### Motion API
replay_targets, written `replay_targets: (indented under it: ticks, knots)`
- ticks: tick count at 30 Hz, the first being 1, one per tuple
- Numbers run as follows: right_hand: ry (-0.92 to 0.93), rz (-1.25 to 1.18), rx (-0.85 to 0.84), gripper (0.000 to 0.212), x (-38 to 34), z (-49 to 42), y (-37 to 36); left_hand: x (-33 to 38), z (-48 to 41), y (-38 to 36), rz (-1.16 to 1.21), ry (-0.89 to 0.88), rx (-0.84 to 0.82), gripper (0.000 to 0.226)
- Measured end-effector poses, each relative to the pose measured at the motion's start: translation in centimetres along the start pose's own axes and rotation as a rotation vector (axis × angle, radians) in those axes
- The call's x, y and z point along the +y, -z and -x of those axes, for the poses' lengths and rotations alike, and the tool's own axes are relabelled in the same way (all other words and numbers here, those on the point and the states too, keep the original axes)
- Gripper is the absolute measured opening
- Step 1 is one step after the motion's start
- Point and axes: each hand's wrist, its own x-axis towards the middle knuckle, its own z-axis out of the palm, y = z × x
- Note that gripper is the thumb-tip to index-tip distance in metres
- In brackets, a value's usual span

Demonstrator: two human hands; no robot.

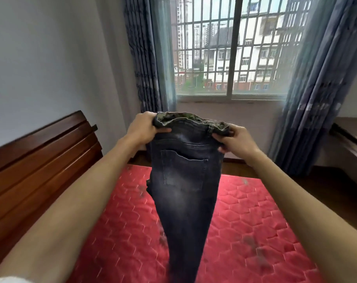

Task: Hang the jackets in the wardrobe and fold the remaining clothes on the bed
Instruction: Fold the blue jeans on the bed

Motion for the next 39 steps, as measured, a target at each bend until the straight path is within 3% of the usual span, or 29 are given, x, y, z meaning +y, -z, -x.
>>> replay_targets:
  ticks: [2, 4, 8, 12, 16, 20, 26, 31, 34, 37, 39]
  knots:
    - [0.003, -0.031, -0.020, 0.024, -0.5, -2.5, -1.9, -1.5, -1.8, 0.1, 0.209, 0.134, -0.001, 0.025]
    - [0.045, -0.024, -0.054, 0.025, -1.5, -4.9, -4.2, -3.0, -3.5, 0.7, 0.417, 0.267, 0.062, 0.034]
    - [0.166, 0.049, -0.051, 0.026, -4.7, -9.7, -7.9, -4.4, -5.5, 5.0, 0.527, 0.219, 0.238, 0.026]
    - [0.305, 0.023, -0.066, 0.031, -8.4, -11.7, -10.6, -6.0, -5.9, 10.0, 0.469, 0.142, 0.408, 0.027]
    - [0.373, -0.061, -0.129, 0.032, -8.6, -10.7, -12.6, -7.9, -3.1, 12.5, 0.154, 0.039, 0.461, 0.021]
    - [0.330, -0.087, -0.203, 0.031, -4.5, -8.0, -14.7, -10.5, 1.3, 10.6, 0.087, 0.078, 0.406, 0.014]
    - [0.124, -0.071, -0.355, 0.032, 7.6, 2.6, -17.6, -16.0, 14.5, 1.2, 0.097, 0.228, 0.302, 0.027]
    - [-0.176, 0.047, -0.493, 0.039, 20.2, 16.5, -18.1, -16.5, 31.3, -9.2, 0.225, 0.540, 0.156, 0.016]
    - [-0.303, 0.162, -0.575, 0.028, 26.5, 25.3, -17.7, -16.7, 42.0, -14.9, 0.273, 0.735, -0.035, 0.028]
    - [-0.416, 0.335, -0.687, 0.045, 32.5, 32.3, -17.1, -17.0, 51.9, -20.1, 0.283, 0.946, -0.207, 0.030]
    - [-0.467, 0.414, -0.726, 0.044, 35.7, 36.6, -16.9, -16.4, 57.2, -23.0, 0.258, 1.031, -0.252, 0.029]
